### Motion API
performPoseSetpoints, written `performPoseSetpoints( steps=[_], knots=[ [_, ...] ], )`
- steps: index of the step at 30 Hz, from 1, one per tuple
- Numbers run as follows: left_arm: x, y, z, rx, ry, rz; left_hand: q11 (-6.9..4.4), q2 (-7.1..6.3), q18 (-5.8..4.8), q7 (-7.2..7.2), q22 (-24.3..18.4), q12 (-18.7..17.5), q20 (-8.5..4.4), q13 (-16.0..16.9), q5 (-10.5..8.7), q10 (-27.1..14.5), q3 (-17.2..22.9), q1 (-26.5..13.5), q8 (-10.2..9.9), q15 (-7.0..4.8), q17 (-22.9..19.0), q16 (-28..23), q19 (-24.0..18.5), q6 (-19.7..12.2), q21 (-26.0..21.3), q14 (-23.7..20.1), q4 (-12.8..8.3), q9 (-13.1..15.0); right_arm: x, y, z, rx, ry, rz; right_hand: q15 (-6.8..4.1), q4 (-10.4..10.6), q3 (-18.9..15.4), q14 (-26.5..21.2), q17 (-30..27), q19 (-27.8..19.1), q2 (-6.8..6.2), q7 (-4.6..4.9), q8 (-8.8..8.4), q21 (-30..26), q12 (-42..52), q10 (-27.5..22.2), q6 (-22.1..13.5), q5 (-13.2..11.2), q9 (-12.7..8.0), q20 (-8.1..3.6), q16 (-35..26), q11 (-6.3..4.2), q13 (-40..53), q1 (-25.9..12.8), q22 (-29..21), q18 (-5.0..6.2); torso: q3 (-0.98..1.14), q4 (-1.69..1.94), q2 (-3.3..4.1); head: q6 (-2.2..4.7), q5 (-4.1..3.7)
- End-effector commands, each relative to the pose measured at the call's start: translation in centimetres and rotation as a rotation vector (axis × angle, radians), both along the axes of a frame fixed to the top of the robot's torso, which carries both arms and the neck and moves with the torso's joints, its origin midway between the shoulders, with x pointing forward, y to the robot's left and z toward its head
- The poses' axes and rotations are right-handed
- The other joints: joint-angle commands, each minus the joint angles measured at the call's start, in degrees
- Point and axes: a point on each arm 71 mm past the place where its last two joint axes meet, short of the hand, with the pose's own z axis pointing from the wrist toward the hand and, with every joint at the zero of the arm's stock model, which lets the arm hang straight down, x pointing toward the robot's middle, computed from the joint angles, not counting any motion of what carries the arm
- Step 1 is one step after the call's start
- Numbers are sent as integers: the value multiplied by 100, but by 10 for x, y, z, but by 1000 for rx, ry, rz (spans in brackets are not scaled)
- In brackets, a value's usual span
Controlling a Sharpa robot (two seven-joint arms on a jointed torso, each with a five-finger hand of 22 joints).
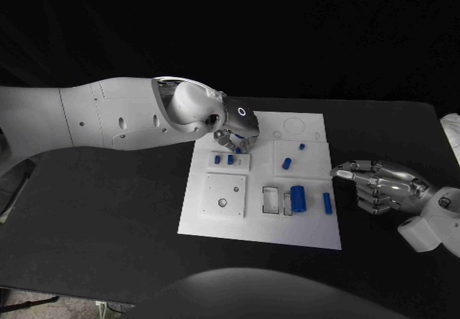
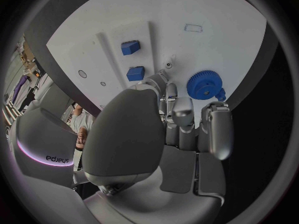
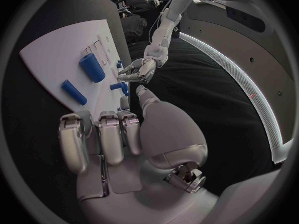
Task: Assemble the parts on the task board
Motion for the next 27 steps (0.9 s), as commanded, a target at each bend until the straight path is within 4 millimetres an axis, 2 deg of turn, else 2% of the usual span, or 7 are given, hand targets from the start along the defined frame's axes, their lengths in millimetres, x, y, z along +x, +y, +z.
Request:
performPoseSetpoints(
  steps=[1,11,21,27],
  knots=[
    [0,0,-3,6,-18,-7,-39,4,-57,-11,1282,-32,-44,-18,-28,-54,-24,68,-23,-14,11,-31,245,-36,-37,-30,-19,-14,-2,1,0,8,1,23,-19,-36,-7,598,1509,608,10,-1,-13,25,-22,597,29,8,-10,-34,20,1,1495,48,1510,-36,5,2,4,-1,-17],
    [-1,-1,-11,-24,-39,-35,-24,34,-46,12,1266,62,-57,25,-28,51,-92,60,66,-20,13,-38,216,25,-88,-48,-48,18,-2,2,-1,11,3,26,-21,-34,-14,598,1509,608,8,-1,-21,25,-22,597,27,-2,-18,-36,20,0,1495,46,1510,-36,3,2,4,-1,-23],
    [-3,2,-16,-61,-65,-45,37,120,-36,103,1250,331,-66,194,-27,235,-329,-57,354,-25,-12,-63,186,235,-137,-87,-58,142,-3,1,-2,12,5,26,-21,-35,-13,598,1509,608,9,-2,-22,25,-22,597,27,-1,-19,-36,20,0,1495,48,1510,-36,4,3,1,-1,-22],
    [-2,4,-20,-40,-58,-19,52,140,-7,130,1208,368,-60,259,-28,78,-415,-91,400,-19,-133,-152,112,196,-280,-169,-60,160,-3,0,-3,13,7,26,-21,-35,-13,598,1509,608,9,-2,-22,25,-22,597,27,-1,-19,-36,20,0,1495,48,1510,-36,2,4,-3,-1,-4]
  ],
)
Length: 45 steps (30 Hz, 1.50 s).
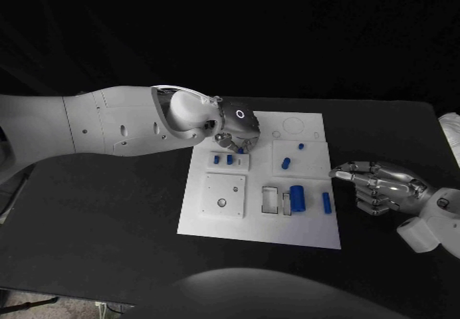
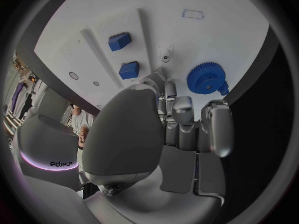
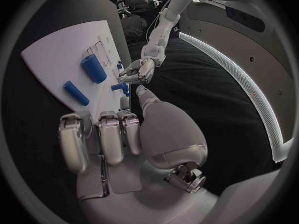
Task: Assemble the parts on the task board
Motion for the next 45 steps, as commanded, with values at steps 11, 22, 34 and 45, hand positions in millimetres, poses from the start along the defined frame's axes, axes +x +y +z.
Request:
performPoseSetpoints(
  steps=[11,22,34,45],
  knots=[
    [1,4,-14,59,-3,27,33,201,-9,87,1209,184,-3,203,-16,-334,49,31,54,11,55,20,95,33,-46,-62,-32,-13,-2,1,-2,12,1,22,-21,-36,-12,598,1510,608,13,-2,-24,25,-23,597,28,0,-10,-36,20,-1,1491,51,1506,-37,4,3,-4,-1,13],
    [-4,-2,-7,-41,-80,-69,79,203,-34,211,1245,550,45,466,321,-375,517,-238,451,32,255,162,170,514,82,50,-27,263,-2,0,-2,14,-1,18,-21,-35,-13,598,1510,608,15,-1,-24,25,-23,597,29,-1,-11,-37,20,0,1491,50,1506,-37,1,3,1,-1,-23],
    [-8,0,18,-53,-133,-63,80,-72,-12,209,1217,647,87,470,471,-589,1445,-847,1060,61,81,19,124,79,-17,-12,-244,972,-1,-1,-2,11,-2,12,-21,-34,-15,598,1510,608,15,1,-27,25,-23,597,30,-2,-13,-37,20,0,1491,48,1506,-37,20,-8,-25,-1,9],
    [-10,7,39,-72,-159,-50,164,-184,-16,271,1225,841,91,509,1318,-318,2135,-1359,2204,92,-28,-73,142,-735,3,4,-617,1858,-1,0,-2,9,0,13,-21,-35,-15,598,1510,608,15,0,-27,25,-23,597,31,-1,-14,-37,20,1,1491,50,1506,-37,10,-10,-17,-1,-5]
  ],
)
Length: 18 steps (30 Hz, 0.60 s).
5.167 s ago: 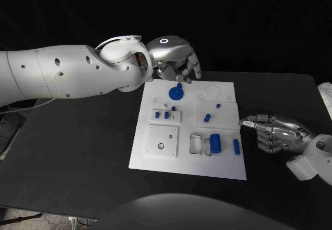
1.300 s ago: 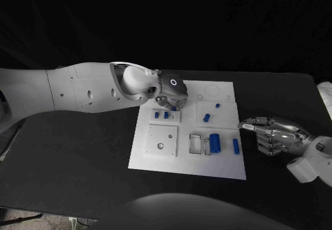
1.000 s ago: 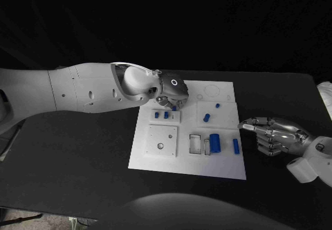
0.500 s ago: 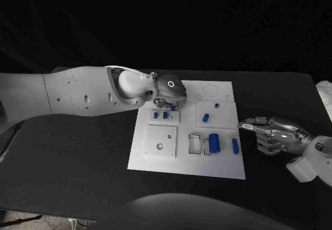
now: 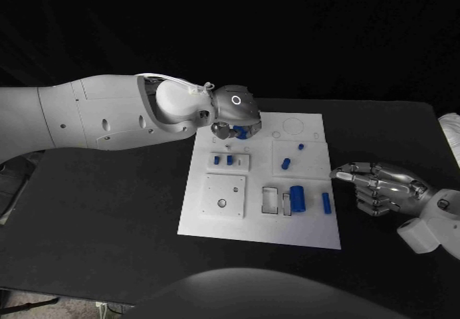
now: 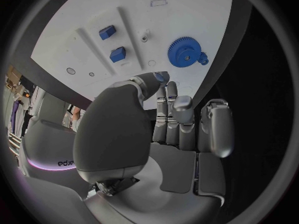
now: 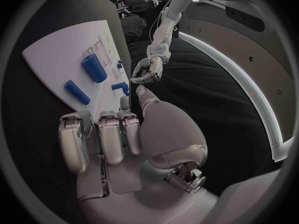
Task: Assemble the parts on the task board
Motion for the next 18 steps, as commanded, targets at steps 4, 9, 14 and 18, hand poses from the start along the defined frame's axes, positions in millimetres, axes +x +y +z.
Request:
performPoseSetpoints(
  steps=[4,9,14,18],
  knots=[
    [-2,2,4,-23,1,14,-3,27,-25,-7,1236,-4,23,-19,170,2,257,-209,513,5,-203,-146,185,-342,53,-5,-137,1356,-1,1,0,6,-1,16,-21,-35,-15,598,1507,608,15,0,-27,25,-30,597,31,-1,-10,-37,20,1,1494,50,1509,-37,-10,5,13,-1,-12],
    [-3,4,4,-24,3,24,77,-31,-38,58,1260,-262,-102,-222,433,341,414,-315,825,-109,-500,-367,238,-462,136,198,-259,1485,-1,2,-1,4,3,20,-21,-35,-15,598,1507,608,15,0,-27,25,-30,597,31,-1,-10,-37,20,1,1494,50,1509,-37,-7,6,10,-1,-12],
    [-2,6,5,-44,13,47,69,-32,-83,41,1319,-642,-208,-463,850,984,232,-232,937,-211,-406,-408,337,-429,335,490,-327,1444,-1,3,-1,2,7,25,-21,-35,-15,598,1507,608,15,0,-27,25,-30,597,31,-1,-10,-37,20,1,1494,50,1509,-37,-11,8,17,-1,-3],
    [0,9,6,-66,20,77,65,-39,-92,34,1332,-643,-232,-426,895,1235,101,-161,958,-230,-320,-384,355,-377,377,547,-365,1400,-1,3,-1,0,11,28,-21,-39,-13,598,1507,608,18,-1,-29,25,-30,597,32,2,-12,-38,20,0,1494,56,1509,-37,-12,3,18,-1,9]
  ],
)
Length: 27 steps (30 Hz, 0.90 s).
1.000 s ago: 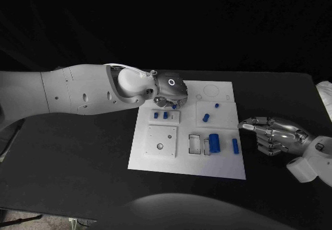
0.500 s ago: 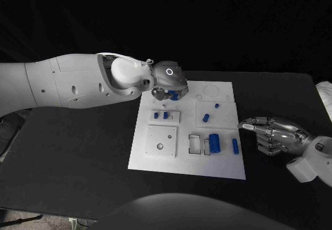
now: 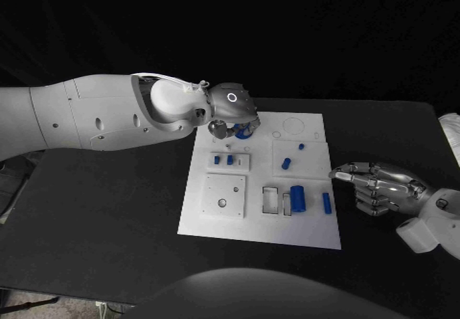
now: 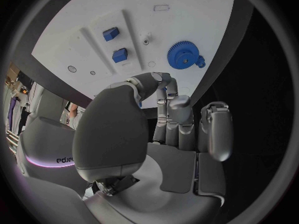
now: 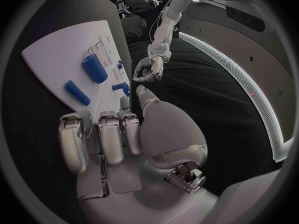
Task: Assemble the parts on the task board
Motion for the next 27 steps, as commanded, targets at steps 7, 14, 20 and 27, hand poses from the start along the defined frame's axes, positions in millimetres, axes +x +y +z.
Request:
performPoseSetpoints(
  steps=[7,14,20,27],
  knots=[
    [6,4,2,-66,18,81,-32,32,-97,-21,1338,494,-88,643,-222,-38,-258,218,-15,-45,577,318,339,44,46,162,13,1309,-1,2,-2,-2,13,27,-21,-23,2,598,1508,608,17,-1,-29,25,-30,597,32,2,-7,-38,20,0,1494,56,1510,-36,0,-2,1,-1,14],
    [8,5,3,-92,11,93,-75,69,-85,-56,1321,1032,-84,1383,-295,-738,-228,256,-31,-43,673,308,312,-20,-14,150,131,1272,-2,3,-3,-6,21,30,-22,-25,3,598,1508,608,19,-1,-30,25,-30,597,33,3,-9,-38,20,0,1494,59,1510,-36,0,-4,-4,-1,14],
    [8,4,3,-112,-3,108,-34,171,-85,-62,1321,126,-75,621,-128,-674,-152,300,260,-52,670,223,313,-296,-20,151,189,1594,-2,3,-5,-9,28,32,-22,-26,4,598,1508,608,21,-1,-32,25,-30,597,32,4,-11,-38,20,0,1494,62,1510,-36,0,-6,-4,-1,18],
    [8,8,1,-149,-22,137,-27,88,-94,-16,1336,180,-104,594,33,-263,-254,371,308,-70,751,249,335,-197,32,167,82,1625,-3,3,-7,-11,33,33,-22,-26,4,598,1508,608,21,-1,-32,25,-30,597,32,4,-11,-38,20,0,1494,62,1510,-36,1,-6,-5,-1,17]
  ],
)
